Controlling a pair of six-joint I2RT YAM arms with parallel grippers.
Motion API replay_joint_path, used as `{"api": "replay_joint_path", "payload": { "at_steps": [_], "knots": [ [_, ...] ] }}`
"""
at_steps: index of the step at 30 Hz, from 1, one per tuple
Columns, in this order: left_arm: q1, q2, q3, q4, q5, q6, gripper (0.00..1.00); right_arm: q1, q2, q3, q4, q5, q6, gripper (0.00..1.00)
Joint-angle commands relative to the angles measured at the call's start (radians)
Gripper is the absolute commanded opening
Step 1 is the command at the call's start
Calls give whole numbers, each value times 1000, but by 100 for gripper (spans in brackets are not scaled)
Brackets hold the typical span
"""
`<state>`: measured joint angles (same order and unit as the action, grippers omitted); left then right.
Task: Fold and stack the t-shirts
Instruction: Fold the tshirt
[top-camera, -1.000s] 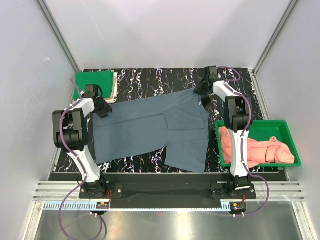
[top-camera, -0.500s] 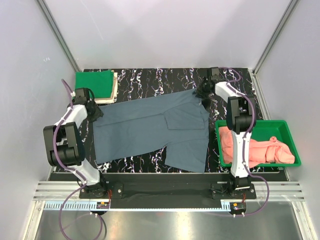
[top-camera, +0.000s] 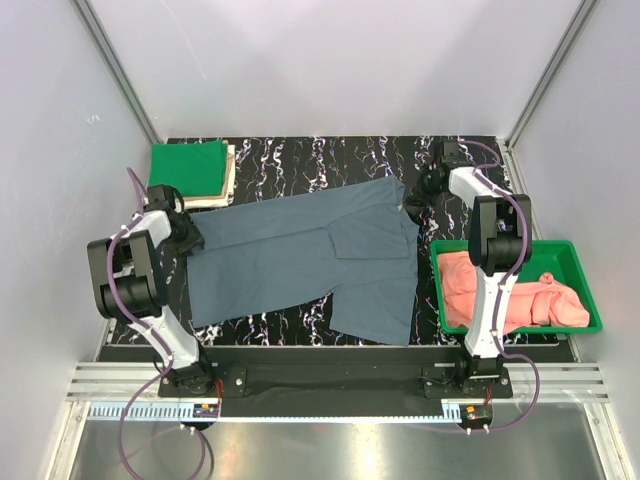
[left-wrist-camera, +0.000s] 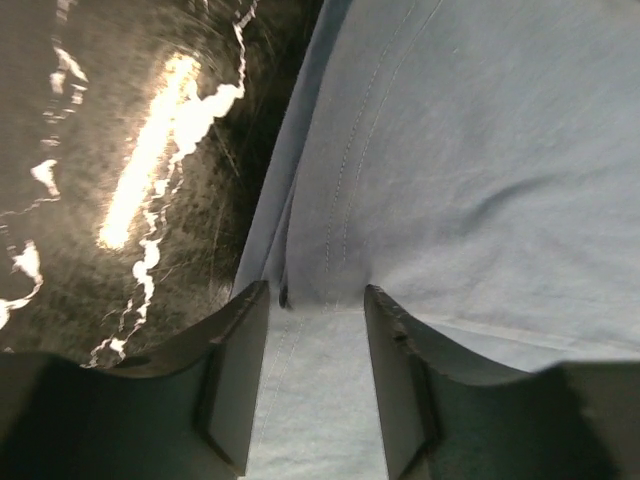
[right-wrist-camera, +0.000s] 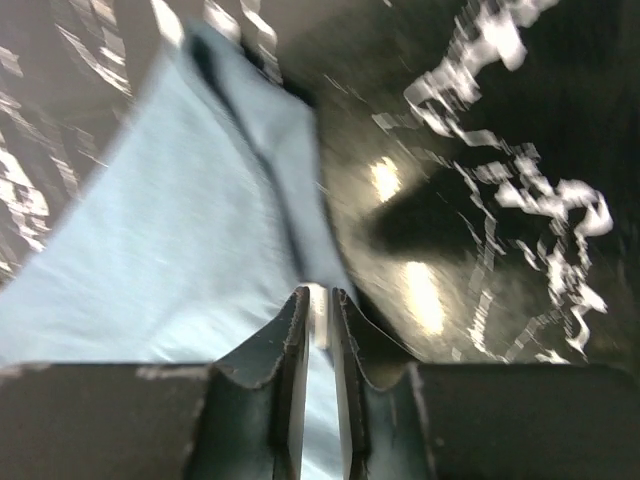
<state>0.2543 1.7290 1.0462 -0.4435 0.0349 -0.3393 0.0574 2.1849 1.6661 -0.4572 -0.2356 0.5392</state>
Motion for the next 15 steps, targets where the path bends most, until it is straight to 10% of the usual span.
{"api": "replay_joint_path", "payload": {
  "at_steps": [1, 15],
  "knots": [
    [0, 33, 43, 14, 51, 29, 45, 4, -73, -45, -38, -50, -41, 20],
    [2, 66, 89, -4, -27, 42, 0, -16, -17, 3, -141, 59, -84, 0]
  ]
}}
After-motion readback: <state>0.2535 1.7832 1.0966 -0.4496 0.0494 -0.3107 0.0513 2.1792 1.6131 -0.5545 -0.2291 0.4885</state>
